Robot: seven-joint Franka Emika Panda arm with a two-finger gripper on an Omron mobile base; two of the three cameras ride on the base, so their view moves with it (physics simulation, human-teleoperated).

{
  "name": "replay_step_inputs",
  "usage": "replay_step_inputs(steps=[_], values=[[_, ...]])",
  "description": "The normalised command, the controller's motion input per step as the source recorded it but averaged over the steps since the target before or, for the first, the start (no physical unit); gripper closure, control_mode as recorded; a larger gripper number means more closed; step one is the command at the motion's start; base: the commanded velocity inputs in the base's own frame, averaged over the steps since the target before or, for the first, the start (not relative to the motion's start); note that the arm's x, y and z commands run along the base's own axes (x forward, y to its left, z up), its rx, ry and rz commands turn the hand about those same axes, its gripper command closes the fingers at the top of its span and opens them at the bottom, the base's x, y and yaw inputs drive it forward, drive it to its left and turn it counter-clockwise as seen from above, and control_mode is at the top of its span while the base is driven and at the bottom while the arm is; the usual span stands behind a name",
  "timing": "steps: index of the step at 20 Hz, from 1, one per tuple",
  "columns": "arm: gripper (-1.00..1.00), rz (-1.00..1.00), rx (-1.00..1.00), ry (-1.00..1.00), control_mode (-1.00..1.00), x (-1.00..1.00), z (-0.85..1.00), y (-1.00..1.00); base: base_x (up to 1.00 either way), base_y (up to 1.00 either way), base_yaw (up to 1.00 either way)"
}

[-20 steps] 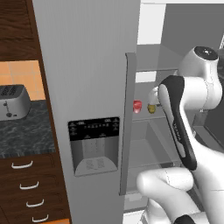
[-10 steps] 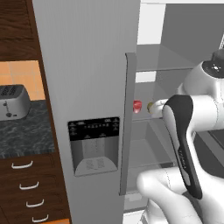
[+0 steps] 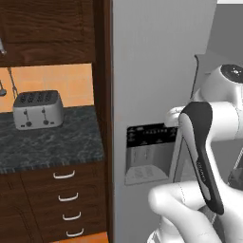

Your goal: Place one potato and one steak in each tupperware on the nearby counter, to pack two identical lunches.

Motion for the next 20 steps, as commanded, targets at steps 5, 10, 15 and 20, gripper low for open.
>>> replay_step_inputs(steps=[5, 10, 15, 20], values=[[1.0, 0.0, 0.0, 0.0, 1.0, 0.0, 0.0, 0.0, 0.1, 1.0, 0.0], [1.0, 0.0, 0.0, 0.0, 1.0, 0.0, 0.0, 0.0, 0.19, 1.0, 0.0], [1.0, 0.0, 0.0, 0.0, 1.0, 0.0, 0.0, 0.0, 0.25, 1.0, 0.0], [1.0, 0.0, 0.0, 0.0, 1.0, 0.0, 0.0, 0.0, 0.44, 1.0, 0.0]])
